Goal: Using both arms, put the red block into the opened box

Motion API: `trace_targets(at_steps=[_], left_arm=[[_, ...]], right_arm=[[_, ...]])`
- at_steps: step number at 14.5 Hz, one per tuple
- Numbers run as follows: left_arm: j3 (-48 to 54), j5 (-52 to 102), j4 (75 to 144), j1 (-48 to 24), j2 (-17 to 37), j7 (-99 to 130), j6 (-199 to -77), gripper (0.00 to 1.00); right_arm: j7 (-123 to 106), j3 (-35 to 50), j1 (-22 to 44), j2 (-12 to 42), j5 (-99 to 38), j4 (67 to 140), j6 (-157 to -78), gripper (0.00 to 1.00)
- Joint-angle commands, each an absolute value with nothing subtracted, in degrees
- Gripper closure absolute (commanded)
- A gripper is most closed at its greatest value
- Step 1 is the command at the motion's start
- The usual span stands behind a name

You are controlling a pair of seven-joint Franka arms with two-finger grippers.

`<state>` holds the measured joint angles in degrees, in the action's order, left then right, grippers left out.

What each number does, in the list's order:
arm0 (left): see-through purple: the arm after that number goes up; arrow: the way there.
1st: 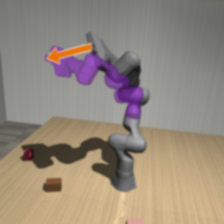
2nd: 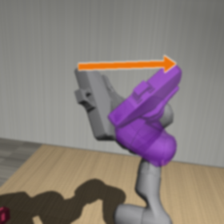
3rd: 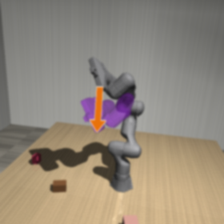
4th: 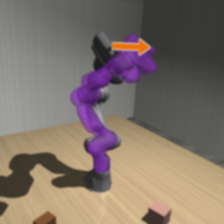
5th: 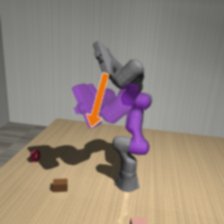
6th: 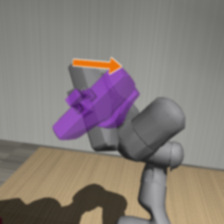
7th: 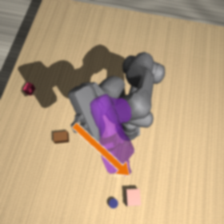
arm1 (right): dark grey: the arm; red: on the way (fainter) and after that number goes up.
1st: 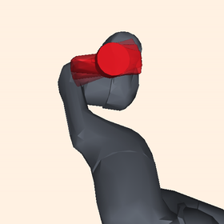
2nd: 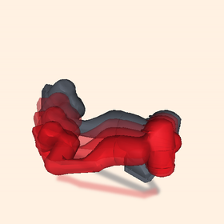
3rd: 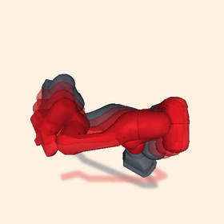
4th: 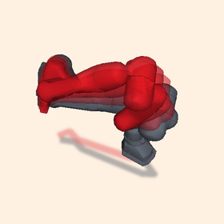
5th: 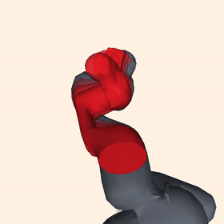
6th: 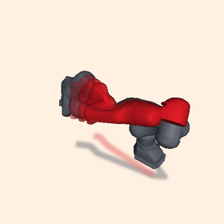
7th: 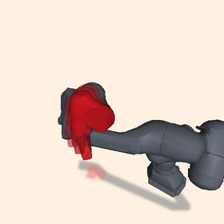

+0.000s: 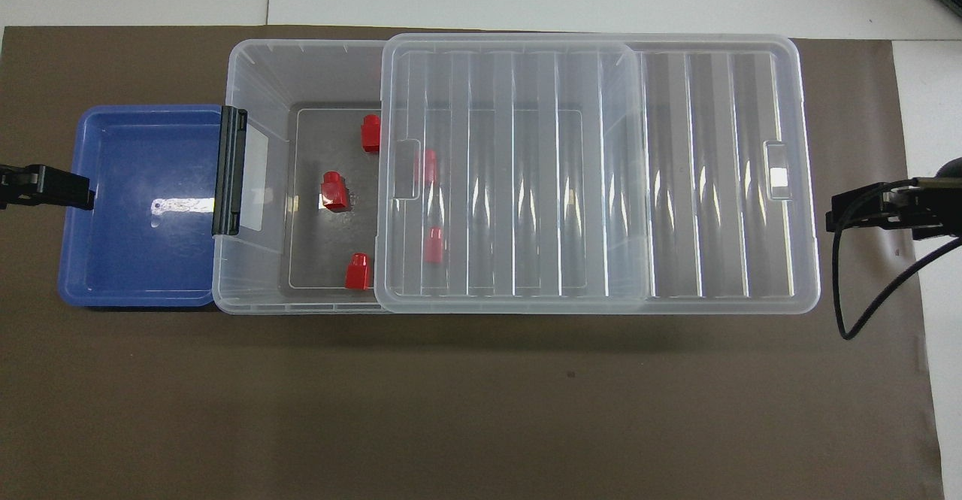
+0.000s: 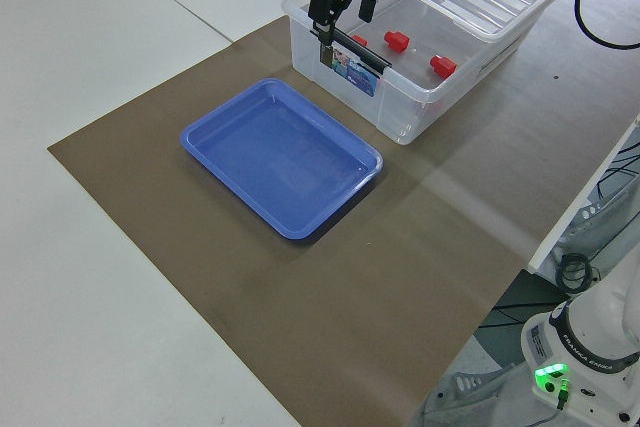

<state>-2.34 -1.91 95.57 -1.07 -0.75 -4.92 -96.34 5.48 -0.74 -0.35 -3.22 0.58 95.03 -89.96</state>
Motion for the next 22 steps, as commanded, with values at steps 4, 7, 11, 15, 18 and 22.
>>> trace_targets(at_steps=[4,7,11,15,18,22], left_arm=[[-1.8,-1.0,92.6,-0.3,-1.2,-5.5,-91.9,0.00],[-1.7,-1.0,92.5,-0.5,-1.2,-5.5,-91.6,0.00],[-1.7,-1.0,92.5,-0.6,-1.2,-5.5,-91.8,0.00],[-1.7,-1.0,92.8,-0.6,-1.4,-5.5,-92.0,0.00],[-1.7,-1.0,93.2,-0.7,-1.5,-5.5,-92.5,0.00],[-1.7,-1.0,93.2,-0.7,-1.5,-5.5,-92.5,0.00]], right_arm=[[4.1,-0.6,-1.0,-3.7,-0.4,95.2,-89.6,0.00],[4.1,-0.6,-0.9,-3.6,-0.4,95.2,-89.6,0.00],[4.1,-0.6,-1.0,-3.6,-0.4,95.2,-89.6,0.00],[4.1,-0.6,-0.9,-3.7,-0.4,95.2,-89.6,0.00],[4.1,-0.6,-0.9,-3.6,-0.4,95.2,-89.6,0.00],[4.1,-0.6,-1.0,-3.7,-0.4,95.2,-89.6,0.00]])
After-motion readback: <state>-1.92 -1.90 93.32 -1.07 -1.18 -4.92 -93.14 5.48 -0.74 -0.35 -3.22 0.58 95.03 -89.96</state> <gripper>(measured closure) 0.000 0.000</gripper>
